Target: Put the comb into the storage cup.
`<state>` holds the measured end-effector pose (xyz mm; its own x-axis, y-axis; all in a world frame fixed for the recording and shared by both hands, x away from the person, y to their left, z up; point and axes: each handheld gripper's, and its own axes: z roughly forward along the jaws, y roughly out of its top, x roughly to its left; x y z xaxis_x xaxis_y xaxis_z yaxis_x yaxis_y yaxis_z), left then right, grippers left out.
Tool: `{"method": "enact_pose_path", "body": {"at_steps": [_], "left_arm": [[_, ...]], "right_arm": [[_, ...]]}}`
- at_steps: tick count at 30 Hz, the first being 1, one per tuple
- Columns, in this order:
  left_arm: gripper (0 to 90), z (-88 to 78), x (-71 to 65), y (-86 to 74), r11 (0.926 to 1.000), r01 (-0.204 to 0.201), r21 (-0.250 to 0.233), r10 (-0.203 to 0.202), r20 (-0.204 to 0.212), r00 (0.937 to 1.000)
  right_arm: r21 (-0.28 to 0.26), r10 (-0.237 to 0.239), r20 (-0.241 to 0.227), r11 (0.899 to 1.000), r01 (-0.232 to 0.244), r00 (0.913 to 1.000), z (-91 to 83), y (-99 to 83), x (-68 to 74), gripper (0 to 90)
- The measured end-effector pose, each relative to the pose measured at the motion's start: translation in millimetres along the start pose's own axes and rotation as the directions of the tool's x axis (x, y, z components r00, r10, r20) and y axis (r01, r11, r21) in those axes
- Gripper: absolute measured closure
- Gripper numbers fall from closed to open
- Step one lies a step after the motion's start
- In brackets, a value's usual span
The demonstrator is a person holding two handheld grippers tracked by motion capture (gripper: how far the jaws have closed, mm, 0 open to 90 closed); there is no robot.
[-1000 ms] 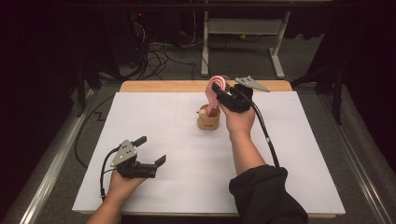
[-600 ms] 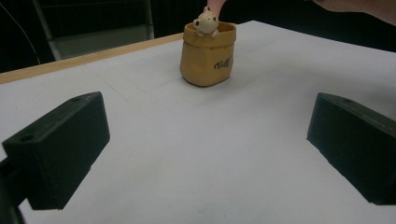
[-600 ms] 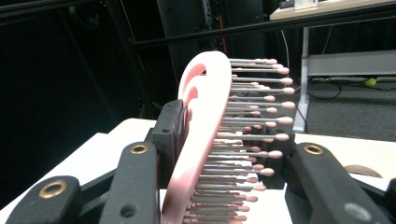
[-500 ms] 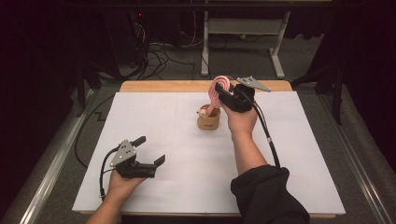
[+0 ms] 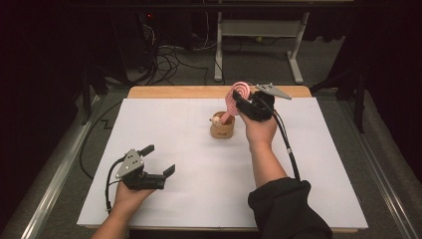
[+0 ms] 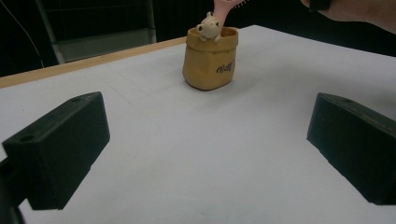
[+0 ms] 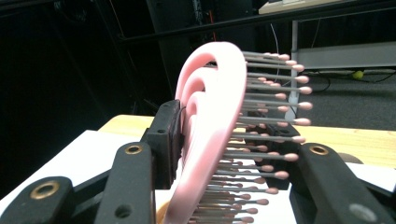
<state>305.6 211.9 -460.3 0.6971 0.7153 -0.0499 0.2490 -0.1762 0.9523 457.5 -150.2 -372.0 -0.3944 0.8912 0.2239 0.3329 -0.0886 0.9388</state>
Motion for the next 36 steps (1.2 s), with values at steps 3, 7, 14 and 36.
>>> {"method": "enact_pose_path", "body": {"at_steps": [3, 7, 14, 36], "left_arm": [[0.0, 0.3, 0.9, -0.5, 1.0000, 0.009, 0.000, -0.009, 0.001, 1.0000], [0.0, 1.1, 1.6, -1.1, 0.9999, 0.010, 0.004, -0.010, 0.000, 0.9999], [0.0, -0.1, 1.4, -0.7, 0.9999, 0.011, -0.001, -0.011, -0.001, 0.9999], [0.0, -1.6, 2.5, -1.0, 0.9997, 0.023, -0.007, -0.023, 0.001, 0.9997]], "right_arm": [[0.006, 0.002, 0.006, 1.000, -0.002, 1.0000, -0.5, -1.8, -3.1, 55.8], [0.013, 0.004, 0.015, 1.000, -0.004, 0.9999, -2.3, -3.5, -6.7, 54.5], [0.017, 0.004, 0.010, 1.000, -0.004, 0.9999, -5.4, -8.1, -12.1, 52.0], [0.064, 0.015, 0.019, 0.998, -0.016, 0.9997, -14.3, -20.5, -21.1, 47.8]]}}
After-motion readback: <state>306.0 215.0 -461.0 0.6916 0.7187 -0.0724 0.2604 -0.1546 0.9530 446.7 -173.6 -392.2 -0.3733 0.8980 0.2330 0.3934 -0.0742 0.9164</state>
